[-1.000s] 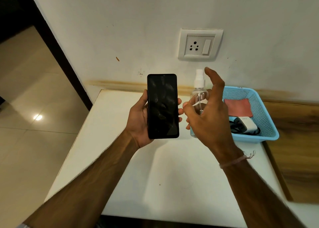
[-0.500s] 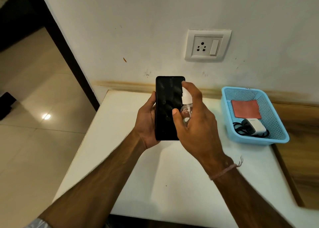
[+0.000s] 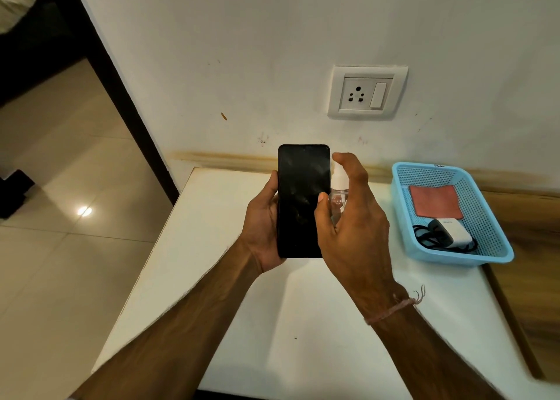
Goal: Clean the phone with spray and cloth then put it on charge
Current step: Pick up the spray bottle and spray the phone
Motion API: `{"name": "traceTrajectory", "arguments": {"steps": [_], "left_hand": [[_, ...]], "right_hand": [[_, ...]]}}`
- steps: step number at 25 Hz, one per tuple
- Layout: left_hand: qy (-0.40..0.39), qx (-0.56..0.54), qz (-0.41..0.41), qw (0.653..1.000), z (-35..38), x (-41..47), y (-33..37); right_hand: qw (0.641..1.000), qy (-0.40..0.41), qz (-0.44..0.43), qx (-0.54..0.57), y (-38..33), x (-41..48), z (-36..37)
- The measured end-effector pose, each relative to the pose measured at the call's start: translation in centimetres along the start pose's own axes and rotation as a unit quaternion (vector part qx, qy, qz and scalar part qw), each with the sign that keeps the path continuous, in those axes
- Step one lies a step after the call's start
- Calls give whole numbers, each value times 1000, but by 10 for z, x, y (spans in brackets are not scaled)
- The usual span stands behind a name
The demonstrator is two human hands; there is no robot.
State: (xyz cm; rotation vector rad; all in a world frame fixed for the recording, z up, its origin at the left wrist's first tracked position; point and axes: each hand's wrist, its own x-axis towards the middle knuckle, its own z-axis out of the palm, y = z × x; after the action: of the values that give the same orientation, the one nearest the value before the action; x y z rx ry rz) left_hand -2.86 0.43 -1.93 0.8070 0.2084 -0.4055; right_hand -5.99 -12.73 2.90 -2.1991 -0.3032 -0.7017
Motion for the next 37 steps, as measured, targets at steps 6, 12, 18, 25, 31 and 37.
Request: {"name": "traceTrajectory", "arguments": {"steps": [6,12,18,25,31,37], "left_hand": [[-38,-26,3,999,-1,-1,0],[-96,-38,13,995,-7,3,1],[-115,-29,12,993,-6,2,3],[-114,-48,21,992,-8,-1,10],[-123,-48,26,991,-7,-3,12],[-143,-44,30,988,-6,-3,12]], "right_hand": [[1000,7,6,-2,3,-3,-7],[998,-53,37,-21,11,-30,-12],[998,-51,38,-26,18,-35,-12],[996,-68,53,-19,26,-45,-15],[995,-74,66,2,24,-47,-12],[988,-11,138,69,39,-12,-16]]}}
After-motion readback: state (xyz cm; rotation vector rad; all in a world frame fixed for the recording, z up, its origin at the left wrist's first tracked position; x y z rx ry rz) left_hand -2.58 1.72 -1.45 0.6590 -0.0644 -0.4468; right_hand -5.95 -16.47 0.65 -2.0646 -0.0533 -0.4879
